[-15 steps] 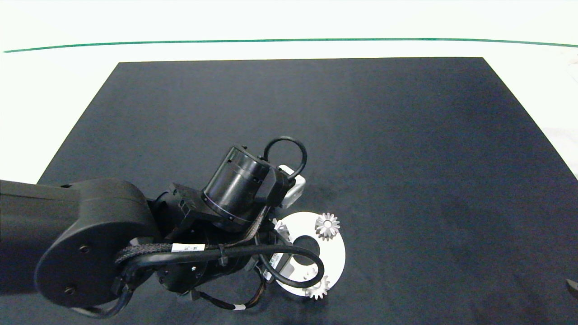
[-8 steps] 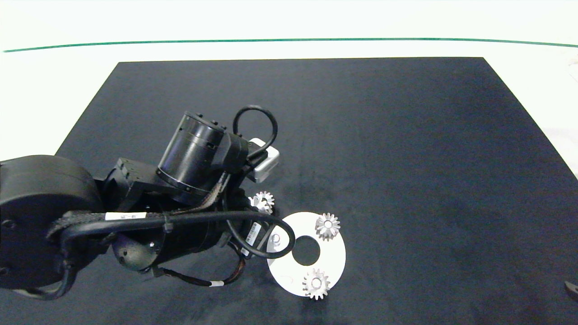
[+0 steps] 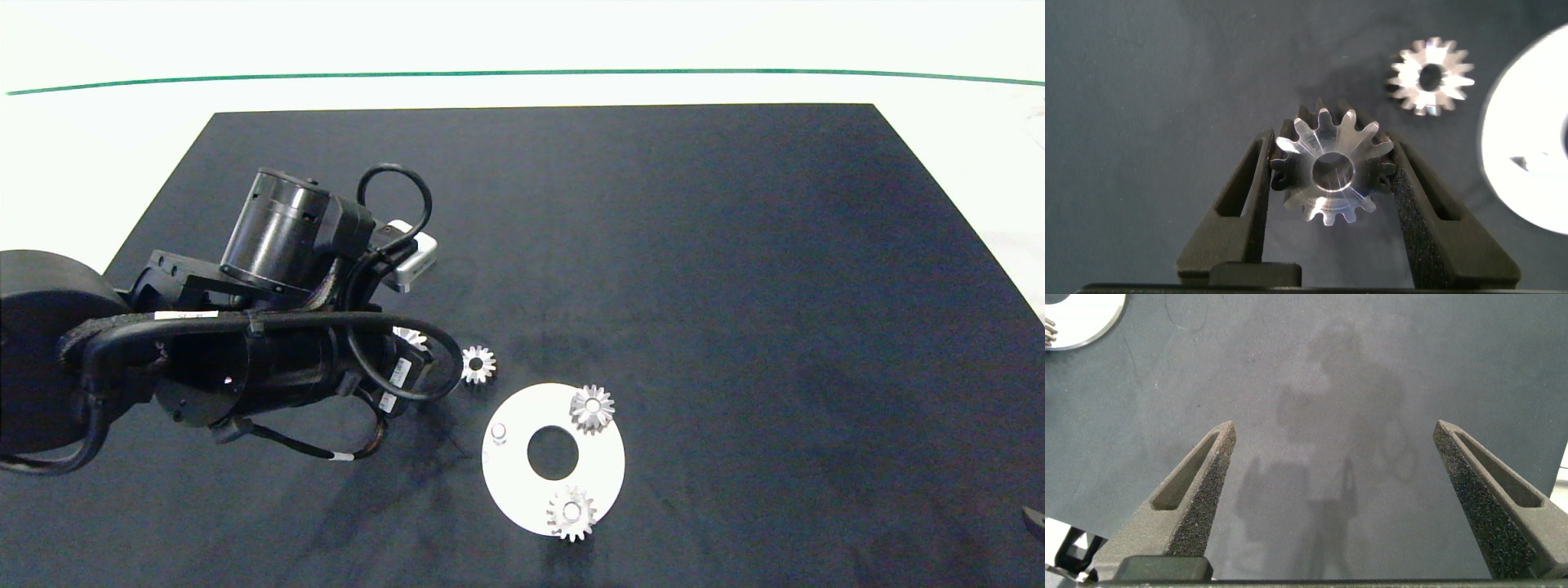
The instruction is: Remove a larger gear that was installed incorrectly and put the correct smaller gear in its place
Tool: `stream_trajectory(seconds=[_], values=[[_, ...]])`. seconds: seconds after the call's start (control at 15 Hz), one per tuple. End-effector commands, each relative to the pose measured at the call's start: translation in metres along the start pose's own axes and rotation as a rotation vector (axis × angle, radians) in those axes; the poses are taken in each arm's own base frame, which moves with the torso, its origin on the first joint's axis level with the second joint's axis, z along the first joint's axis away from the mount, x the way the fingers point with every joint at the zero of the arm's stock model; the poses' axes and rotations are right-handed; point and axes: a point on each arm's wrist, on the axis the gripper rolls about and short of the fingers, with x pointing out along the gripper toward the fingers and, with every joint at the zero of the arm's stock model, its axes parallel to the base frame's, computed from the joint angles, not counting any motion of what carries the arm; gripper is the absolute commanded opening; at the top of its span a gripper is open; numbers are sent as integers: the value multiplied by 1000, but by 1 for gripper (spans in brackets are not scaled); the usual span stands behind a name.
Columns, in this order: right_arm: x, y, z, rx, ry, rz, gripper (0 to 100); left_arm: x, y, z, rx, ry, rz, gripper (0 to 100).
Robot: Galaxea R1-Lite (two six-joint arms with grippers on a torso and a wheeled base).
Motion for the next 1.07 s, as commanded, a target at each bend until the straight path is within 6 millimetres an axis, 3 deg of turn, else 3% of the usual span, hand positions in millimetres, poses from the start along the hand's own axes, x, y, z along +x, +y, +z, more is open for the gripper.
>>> stream_trajectory(seconds=[0.07, 0.27, 0.67, 0.73, 1.07], values=[[0, 0, 0, -2, 1, 2, 100, 17, 5, -2, -8, 43, 22, 19], [0, 0, -1, -2, 2, 3, 100, 30, 7, -3, -14, 71, 34, 19], [0, 1, -2, -3, 5, 4, 100, 30, 8, -3, -17, 70, 35, 19], [0, 1, -2, -3, 5, 4, 100, 29, 8, -1, -24, 61, 36, 100], [0, 1, -2, -3, 5, 4, 100, 26, 11, 2, -40, 43, 42, 100]])
